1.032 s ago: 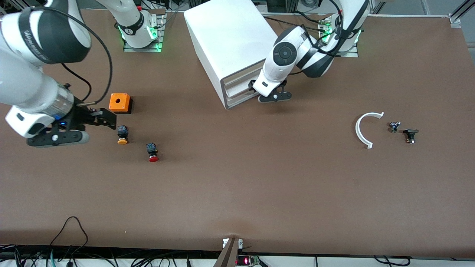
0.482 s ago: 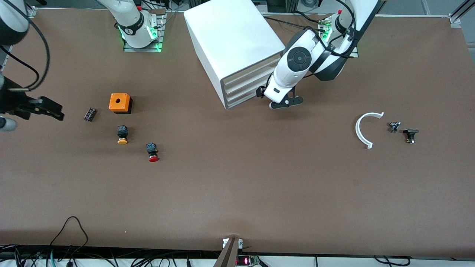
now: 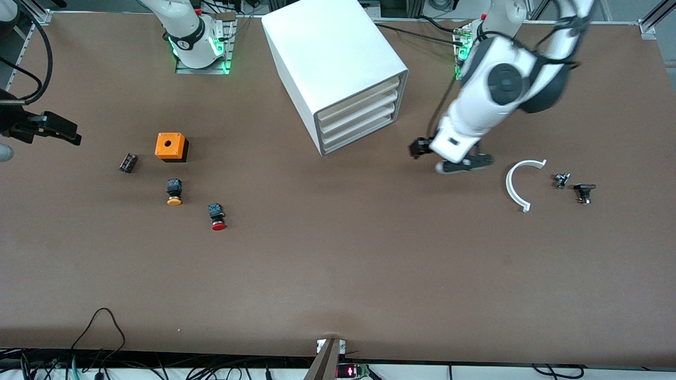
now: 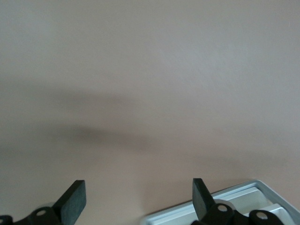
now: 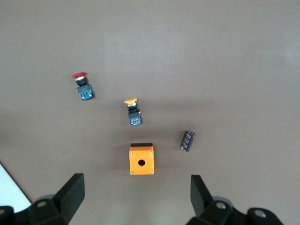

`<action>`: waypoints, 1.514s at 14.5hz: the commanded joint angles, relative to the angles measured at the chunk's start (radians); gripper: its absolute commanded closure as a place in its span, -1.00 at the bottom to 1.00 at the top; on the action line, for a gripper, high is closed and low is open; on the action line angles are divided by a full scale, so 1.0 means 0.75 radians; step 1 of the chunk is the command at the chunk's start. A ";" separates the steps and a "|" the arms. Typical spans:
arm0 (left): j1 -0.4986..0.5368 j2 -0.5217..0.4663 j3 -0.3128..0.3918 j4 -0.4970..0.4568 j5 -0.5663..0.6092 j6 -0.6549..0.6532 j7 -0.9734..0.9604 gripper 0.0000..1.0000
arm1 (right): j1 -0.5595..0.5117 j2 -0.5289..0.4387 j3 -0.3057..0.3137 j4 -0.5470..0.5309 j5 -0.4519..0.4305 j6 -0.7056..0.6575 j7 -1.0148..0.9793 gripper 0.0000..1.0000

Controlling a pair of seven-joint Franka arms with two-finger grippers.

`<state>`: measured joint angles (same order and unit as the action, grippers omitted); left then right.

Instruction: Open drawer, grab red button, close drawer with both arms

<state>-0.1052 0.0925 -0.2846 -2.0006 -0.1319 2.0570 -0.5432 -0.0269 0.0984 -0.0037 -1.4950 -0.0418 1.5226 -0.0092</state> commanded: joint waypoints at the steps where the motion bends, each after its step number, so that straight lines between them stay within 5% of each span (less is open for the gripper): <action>1: -0.007 -0.137 0.182 0.092 -0.021 -0.218 0.249 -1.00 | -0.003 -0.147 0.003 -0.193 0.003 0.058 0.018 -1.00; 7: -0.007 -0.236 0.432 0.289 0.086 -0.513 0.663 -1.00 | -0.005 -0.193 -0.022 -0.269 0.015 0.128 -0.008 -1.00; 22: -0.009 -0.174 0.418 0.381 0.190 -0.558 0.661 -1.00 | -0.003 -0.135 -0.016 -0.244 0.019 0.158 0.010 -1.00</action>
<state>-0.1099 -0.0495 0.0312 -1.7476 -0.0145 1.6706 -0.0667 -0.0244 -0.0007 -0.0156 -1.6726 -0.0406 1.6392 -0.0071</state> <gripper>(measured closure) 0.000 0.000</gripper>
